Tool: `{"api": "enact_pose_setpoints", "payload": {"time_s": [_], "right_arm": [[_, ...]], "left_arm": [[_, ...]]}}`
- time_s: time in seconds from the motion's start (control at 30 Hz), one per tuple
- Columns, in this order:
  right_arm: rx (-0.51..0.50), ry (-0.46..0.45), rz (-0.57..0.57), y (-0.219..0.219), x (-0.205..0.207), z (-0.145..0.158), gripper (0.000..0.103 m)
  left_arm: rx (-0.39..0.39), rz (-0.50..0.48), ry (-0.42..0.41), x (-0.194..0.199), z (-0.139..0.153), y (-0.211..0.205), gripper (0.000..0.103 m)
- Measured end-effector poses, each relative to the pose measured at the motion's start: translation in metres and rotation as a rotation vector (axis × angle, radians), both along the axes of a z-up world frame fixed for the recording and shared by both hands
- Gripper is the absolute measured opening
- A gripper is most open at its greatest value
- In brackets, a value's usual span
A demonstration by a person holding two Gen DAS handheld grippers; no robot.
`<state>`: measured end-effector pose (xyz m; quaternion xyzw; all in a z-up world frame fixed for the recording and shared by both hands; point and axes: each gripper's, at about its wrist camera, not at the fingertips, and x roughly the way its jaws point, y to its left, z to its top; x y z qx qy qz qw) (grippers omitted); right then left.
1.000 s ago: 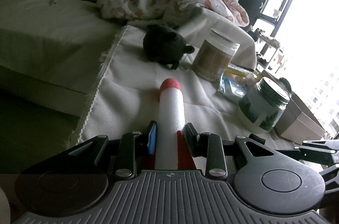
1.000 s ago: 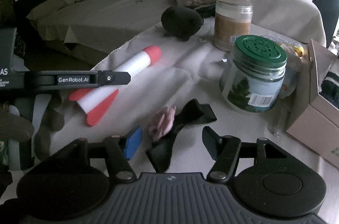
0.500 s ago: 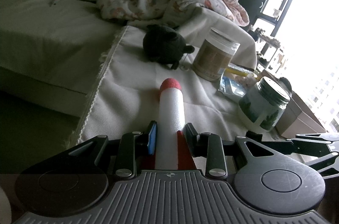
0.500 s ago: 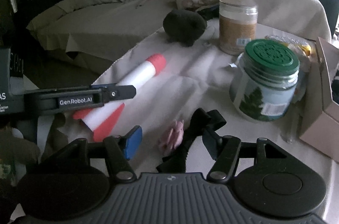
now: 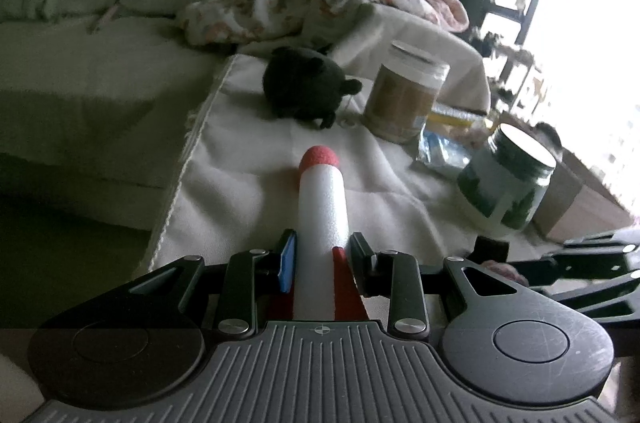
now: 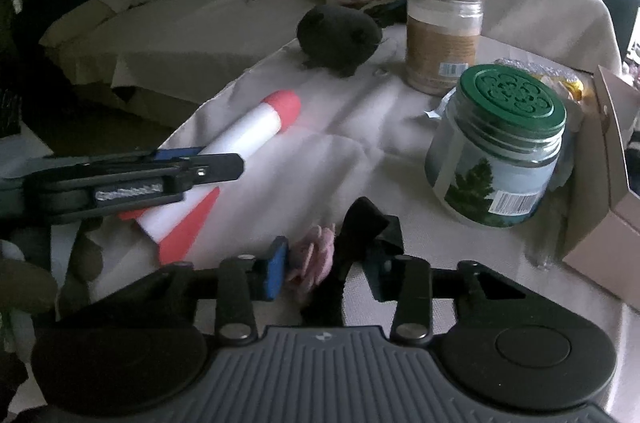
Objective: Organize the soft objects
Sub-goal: 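Grasp the pink rose with black ribbon with the right gripper, then carry the rocket with the left gripper while the right gripper carries the rose into the pink box, releasing both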
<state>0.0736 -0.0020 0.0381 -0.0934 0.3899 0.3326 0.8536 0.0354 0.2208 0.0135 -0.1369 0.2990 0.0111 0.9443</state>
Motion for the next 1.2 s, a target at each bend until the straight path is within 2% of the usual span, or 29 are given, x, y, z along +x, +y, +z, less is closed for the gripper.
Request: {"api": "enact_pose_setpoints", "payload": {"time_s": [0.07,0.3,0.47,0.53,0.6,0.67,0.8,0.93,1.0,1.03,1.07,1.13,1.2], "right_arm": [[0.001,-0.011,0.011,-0.001,-0.003,0.003,0.034],[-0.003,-0.071,0.042,-0.012,-0.015,0.006,0.033],[0.002,-0.062,0.025,-0.017,-0.012,0.003,0.034],[0.003,-0.064,0.019,-0.019,-0.012,0.002,0.035],[0.004,-0.066,0.003,-0.022,-0.013,0.002,0.045],[0.011,-0.072,-0.018,-0.026,-0.015,0.003,0.065],[0.043,-0.067,-0.056,-0.034,-0.019,0.006,0.067],[0.08,0.004,-0.057,-0.032,-0.014,0.0,0.068],[0.08,0.019,-0.061,-0.026,-0.008,-0.004,0.062],[0.07,-0.002,-0.067,-0.023,-0.007,-0.005,0.05],[0.05,-0.013,-0.065,-0.019,-0.006,-0.005,0.033],[0.027,-0.007,-0.027,-0.014,-0.004,-0.001,0.031],[0.049,-0.005,0.011,-0.016,-0.003,0.009,0.03]], "left_arm": [[-0.004,-0.003,0.005,0.002,0.001,-0.001,0.033],[0.025,-0.003,0.024,0.003,0.002,-0.008,0.033],[0.153,-0.016,0.043,0.006,0.003,-0.027,0.033],[0.175,-0.017,0.048,0.007,0.004,-0.029,0.033],[0.173,-0.019,0.047,0.007,0.003,-0.029,0.033],[0.153,-0.019,0.041,0.007,0.003,-0.025,0.033],[0.12,-0.017,0.032,0.005,0.003,-0.02,0.033],[0.111,-0.013,0.027,0.006,0.003,-0.02,0.033],[0.097,-0.009,0.021,0.004,0.002,-0.018,0.032],[0.09,-0.01,0.018,0.003,0.002,-0.017,0.032],[0.08,-0.011,0.016,0.002,0.002,-0.016,0.032],[0.048,-0.019,0.014,0.001,0.006,-0.012,0.032],[0.004,-0.032,-0.013,0.002,0.022,-0.008,0.031]]}}
